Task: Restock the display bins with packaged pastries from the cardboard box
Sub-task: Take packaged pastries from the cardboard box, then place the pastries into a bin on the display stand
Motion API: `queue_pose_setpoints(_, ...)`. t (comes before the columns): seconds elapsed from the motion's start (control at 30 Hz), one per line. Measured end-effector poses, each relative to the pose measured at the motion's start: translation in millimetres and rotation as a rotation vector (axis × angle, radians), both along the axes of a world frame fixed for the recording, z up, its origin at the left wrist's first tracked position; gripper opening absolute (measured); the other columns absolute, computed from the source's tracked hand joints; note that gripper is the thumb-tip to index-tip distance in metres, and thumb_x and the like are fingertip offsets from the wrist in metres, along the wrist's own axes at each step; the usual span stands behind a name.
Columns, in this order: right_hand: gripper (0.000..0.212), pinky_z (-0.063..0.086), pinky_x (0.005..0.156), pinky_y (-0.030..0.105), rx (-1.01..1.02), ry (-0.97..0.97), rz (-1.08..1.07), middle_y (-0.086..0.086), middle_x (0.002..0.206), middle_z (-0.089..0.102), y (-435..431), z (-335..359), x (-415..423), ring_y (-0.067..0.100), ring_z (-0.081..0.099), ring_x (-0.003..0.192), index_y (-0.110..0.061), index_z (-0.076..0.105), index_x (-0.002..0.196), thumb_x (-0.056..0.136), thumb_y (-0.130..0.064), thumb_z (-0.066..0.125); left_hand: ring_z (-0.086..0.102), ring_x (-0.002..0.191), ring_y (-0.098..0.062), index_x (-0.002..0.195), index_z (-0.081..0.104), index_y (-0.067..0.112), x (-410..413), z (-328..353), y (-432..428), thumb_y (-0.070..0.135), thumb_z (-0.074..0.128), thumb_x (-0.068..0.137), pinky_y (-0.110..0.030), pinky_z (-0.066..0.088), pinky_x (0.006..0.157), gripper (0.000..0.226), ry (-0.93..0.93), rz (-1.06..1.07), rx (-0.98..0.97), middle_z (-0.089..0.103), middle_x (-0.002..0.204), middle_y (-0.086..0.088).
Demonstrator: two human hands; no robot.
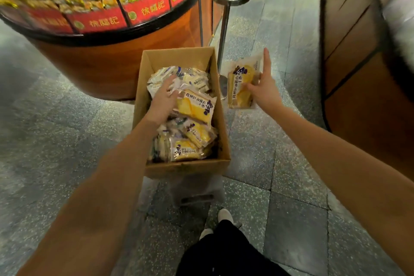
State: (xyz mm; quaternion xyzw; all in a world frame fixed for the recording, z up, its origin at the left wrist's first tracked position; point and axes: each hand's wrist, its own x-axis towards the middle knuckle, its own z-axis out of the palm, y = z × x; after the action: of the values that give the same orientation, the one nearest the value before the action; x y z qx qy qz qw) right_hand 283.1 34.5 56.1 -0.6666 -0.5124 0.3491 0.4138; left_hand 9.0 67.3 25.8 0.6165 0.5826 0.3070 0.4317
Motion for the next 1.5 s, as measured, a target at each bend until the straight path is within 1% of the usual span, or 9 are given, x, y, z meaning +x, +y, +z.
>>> queue_pose_setpoints(0.23, 0.066, 0.058, 0.087, 0.041, -0.015, 0.004, -0.048, 0.0, 0.117, 0.067, -42, 53, 50, 0.013, 0.068, 0.098, -0.031, 0.037, 0.143, 0.088, 0.0, 0.059, 0.045, 0.134, -0.025, 0.131, 0.051, 0.044, 57, 50, 16, 0.013, 0.038, 0.105, -0.049, 0.042, 0.108, 0.043, -0.077, -0.081, 0.122, 0.043, 0.149, -0.002)
queue_pose_setpoints(0.4, 0.048, 0.057, 0.081, 0.055, -0.001, 0.123, -0.227, 0.016, 0.11, 0.067, -72, 65, 101, 0.032, 0.068, 0.097, -0.037, 0.057, 0.105, 0.066, -0.014, 0.072, 0.056, 0.117, -0.021, 0.136, 0.051, 0.011, 135, 65, 17, 0.017, 0.048, 0.103, -0.014, 0.05, 0.08, 0.034, -0.182, -0.189, 0.17, 0.049, 0.13, 0.0)
queue_pose_setpoints(0.63, 0.038, 0.059, 0.067, 0.028, 0.023, 0.181, -0.366, 0.022, 0.12, 0.061, -110, 66, 182, 0.029, 0.068, 0.094, -0.014, 0.049, 0.114, 0.087, 0.009, 0.06, 0.057, 0.117, -0.026, 0.13, 0.053, 0.014, 241, 57, 24, 0.017, 0.07, 0.09, -0.034, 0.055, 0.089, 0.044, -0.211, -0.341, 0.086, 0.049, 0.129, -0.001)
queue_pose_setpoints(0.8, 0.076, 0.06, 0.066, 0.028, 0.013, 0.22, -0.444, 0.003, 0.108, 0.066, -122, 52, 259, 0.015, 0.071, 0.088, -0.031, 0.031, 0.144, 0.086, 0.001, 0.068, 0.057, 0.113, -0.025, 0.133, 0.052, 0.017, 334, 47, 36, 0.013, 0.071, 0.088, -0.022, 0.051, 0.079, 0.049, -0.205, -0.462, 0.045, 0.051, 0.133, -0.005)
queue_pose_setpoints(0.87, 0.062, 0.058, 0.066, 0.024, -0.056, 0.124, -0.497, -0.001, 0.104, 0.066, -125, 51, 296, 0.014, 0.07, 0.089, -0.017, 0.042, 0.139, 0.085, -0.009, 0.072, 0.06, 0.109, -0.025, 0.134, 0.051, 0.023, 377, 44, 41, 0.011, 0.072, 0.086, -0.029, 0.055, 0.08, 0.054, -0.22, -0.521, -0.012, 0.052, 0.133, -0.008)
queue_pose_setpoints(1.0, 0.025, 0.059, 0.082, 0.035, -0.137, 0.052, -0.54, 0.005, 0.11, 0.07, -133, 46, 385, 0.014, 0.069, 0.09, -0.012, 0.062, 0.113, 0.09, -0.018, 0.068, 0.063, 0.098, -0.028, 0.13, 0.046, 0.037, 477, 49, 47, 0.001, 0.068, 0.085, -0.037, 0.058, 0.071, 0.062, -0.214, -0.645, -0.139, 0.052, 0.134, -0.018)
queue_pose_setpoints(1.17, 0.056, 0.055, 0.09, 0.045, -0.105, -0.114, -0.559, 0.005, 0.121, 0.065, -152, 49, 489, 0.02, 0.066, 0.102, -0.024, 0.041, 0.141, 0.091, -0.02, 0.066, 0.065, 0.102, -0.027, 0.141, 0.043, 0.041, 596, 61, 46, 0.005, 0.071, 0.075, -0.043, 0.057, 0.076, 0.08, -0.188, -0.796, -0.149, 0.057, 0.122, -0.004)
queue_pose_setpoints(1.27, 0.066, 0.058, 0.084, 0.039, -0.035, -0.136, -0.592, 0.006, 0.127, 0.063, -168, 54, 544, 0.017, 0.068, 0.099, -0.033, 0.031, 0.147, 0.093, -0.015, 0.064, 0.068, 0.083, -0.015, 0.133, 0.052, 0.038, 665, 63, 39, 0.0, 0.068, 0.084, -0.03, 0.057, 0.058, 0.064, -0.243, -0.771, -0.124, 0.065, 0.109, 0.0)
queue_pose_setpoints(1.5, 0.065, 0.06, 0.068, 0.029, 0.023, -0.15, -0.771, 0.003, 0.117, 0.067, -200, 59, 653, 0.014, 0.069, 0.093, -0.042, 0.034, 0.143, 0.093, -0.016, 0.065, 0.062, 0.09, -0.015, 0.084, 0.073, 0.024, 820, 66, 20, 0.004, 0.07, 0.084, -0.028, 0.05, 0.082, 0.021, -0.274, -0.842, -0.064, 0.07, 0.096, -0.001)
